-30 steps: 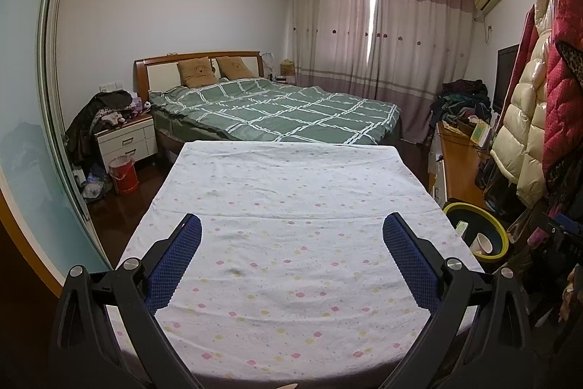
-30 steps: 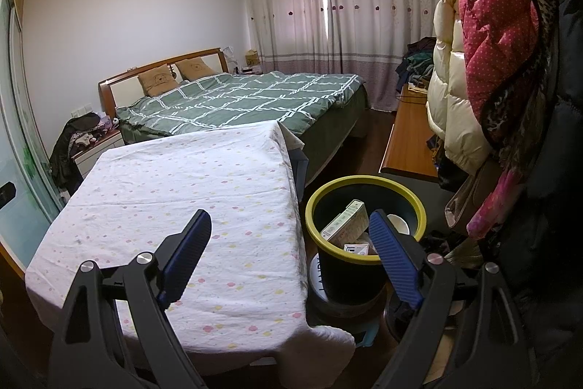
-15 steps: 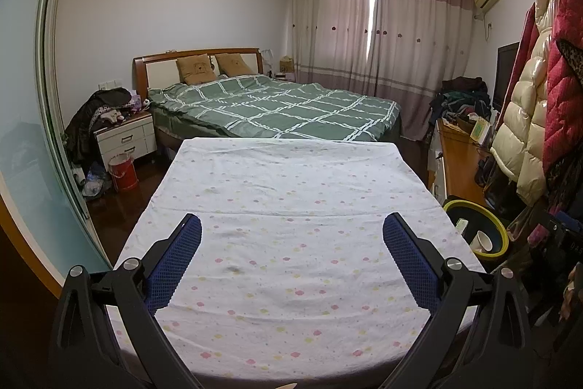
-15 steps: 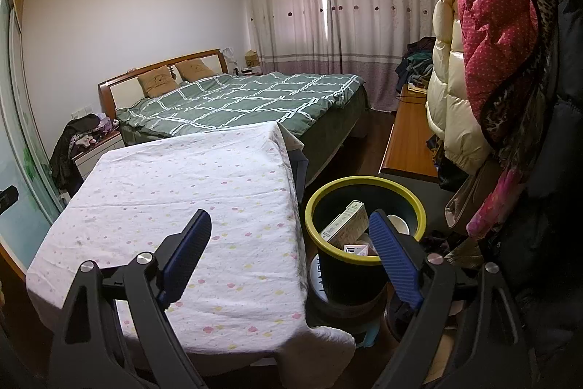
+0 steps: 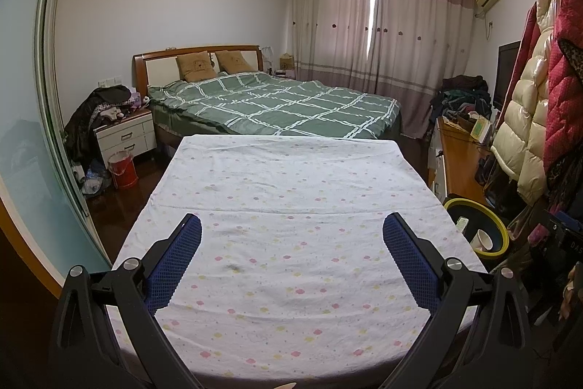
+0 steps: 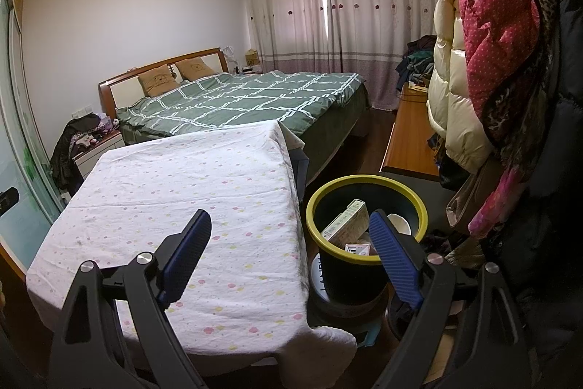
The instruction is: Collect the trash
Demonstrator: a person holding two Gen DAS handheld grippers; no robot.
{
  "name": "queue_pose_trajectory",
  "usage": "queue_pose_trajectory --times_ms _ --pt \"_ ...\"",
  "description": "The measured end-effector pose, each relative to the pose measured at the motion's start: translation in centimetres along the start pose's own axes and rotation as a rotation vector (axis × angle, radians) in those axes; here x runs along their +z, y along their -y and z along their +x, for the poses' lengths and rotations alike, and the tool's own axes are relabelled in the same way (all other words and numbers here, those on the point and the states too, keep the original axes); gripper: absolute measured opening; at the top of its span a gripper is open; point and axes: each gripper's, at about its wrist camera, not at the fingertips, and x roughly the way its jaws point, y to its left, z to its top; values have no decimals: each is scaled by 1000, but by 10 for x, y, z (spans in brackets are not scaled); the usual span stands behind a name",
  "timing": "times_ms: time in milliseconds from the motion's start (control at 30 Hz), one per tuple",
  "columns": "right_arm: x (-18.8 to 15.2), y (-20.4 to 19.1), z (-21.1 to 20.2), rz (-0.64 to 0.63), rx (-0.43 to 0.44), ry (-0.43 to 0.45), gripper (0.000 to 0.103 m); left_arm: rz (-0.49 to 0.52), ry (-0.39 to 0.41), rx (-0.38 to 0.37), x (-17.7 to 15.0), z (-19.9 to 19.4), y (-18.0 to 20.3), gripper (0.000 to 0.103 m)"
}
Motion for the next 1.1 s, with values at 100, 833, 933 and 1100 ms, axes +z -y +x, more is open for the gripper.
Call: queue_pose_trajectory --times_ms 100,833,933,1100 --pt "0 0 0 0 -1 0 84 1 -1 0 0 1 0 98" --pt "-1 -2 2 2 -1 -5 84 -2 -28 -7 -5 10 4 98" --pt "-3 -2 2 1 0 -6 84 -4 -34 -5 -6 12 5 98" --pt "-4 -3 2 5 -1 -9 84 -13 -49 -10 -6 18 4 98"
